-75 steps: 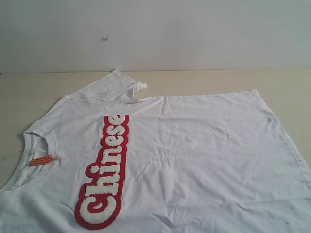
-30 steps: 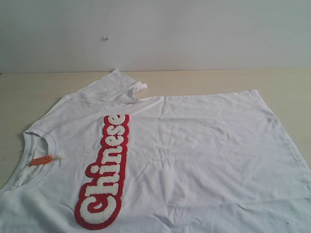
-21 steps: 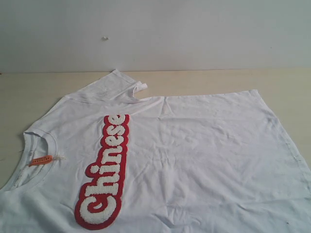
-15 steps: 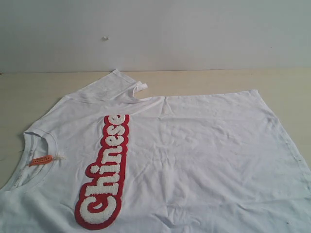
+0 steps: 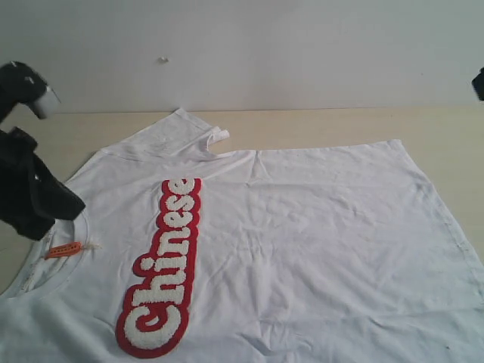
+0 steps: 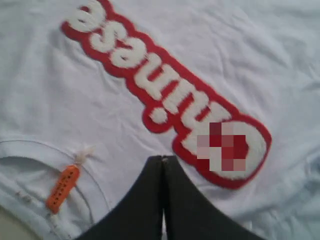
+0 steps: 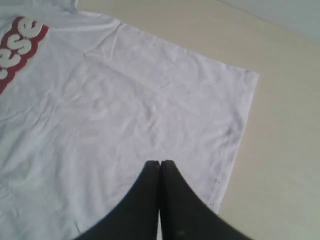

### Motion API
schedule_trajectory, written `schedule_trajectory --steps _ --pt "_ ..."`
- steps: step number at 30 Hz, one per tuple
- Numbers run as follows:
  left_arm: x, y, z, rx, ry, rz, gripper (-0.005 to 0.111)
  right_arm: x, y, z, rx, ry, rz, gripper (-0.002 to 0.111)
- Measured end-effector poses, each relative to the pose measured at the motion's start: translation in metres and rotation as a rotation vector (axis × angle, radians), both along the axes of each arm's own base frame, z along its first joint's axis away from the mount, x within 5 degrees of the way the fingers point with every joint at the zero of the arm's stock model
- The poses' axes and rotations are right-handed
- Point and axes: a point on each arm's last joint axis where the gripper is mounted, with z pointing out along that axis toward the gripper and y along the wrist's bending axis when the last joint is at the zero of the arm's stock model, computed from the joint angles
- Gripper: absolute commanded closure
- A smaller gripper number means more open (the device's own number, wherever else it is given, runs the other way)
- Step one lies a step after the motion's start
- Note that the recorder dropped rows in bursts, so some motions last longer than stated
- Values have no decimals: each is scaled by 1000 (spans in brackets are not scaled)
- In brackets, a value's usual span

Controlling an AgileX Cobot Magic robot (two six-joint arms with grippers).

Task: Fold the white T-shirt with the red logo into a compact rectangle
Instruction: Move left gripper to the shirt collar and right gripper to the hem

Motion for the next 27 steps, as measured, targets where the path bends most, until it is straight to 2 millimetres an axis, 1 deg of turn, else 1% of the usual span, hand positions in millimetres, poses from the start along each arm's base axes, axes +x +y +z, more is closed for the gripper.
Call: schedule_trajectory --steps 3,6,7,9,10,12,14,15,18,20,25,27 --pt "6 -4 -15 45 51 -165 107 17 2 -18 -3 52 84 87" --pt "13 -3 -24 125 37 -297 106 32 6 -39 -19 128 173 76" --pt "15 -1 -26 163 28 -334 103 37 6 -47 -41 158 202 72" --pt "18 7 -31 269 2 -396 91 44 9 -62 -107 213 275 61" --pt "20 9 -33 310 -12 -417 79 46 11 -67 -137 230 303 55" --pt "24 14 -34 388 -59 -450 48 51 14 -77 -188 264 350 46" --pt "29 16 -34 431 -113 -465 8 56 19 -85 -221 273 395 42" --pt "33 17 -34 443 -149 -468 2 58 22 -88 -237 275 425 41" --pt "42 16 -31 465 -255 -447 2 61 30 -95 -288 275 533 40" --pt "44 16 -30 472 -282 -443 2 62 34 -98 -316 271 593 41" --pt "46 16 -29 481 -312 -452 2 68 39 -97 -313 199 601 41" --pt "49 16 -28 491 -345 -451 2 72 38 -96 -372 147 627 41"
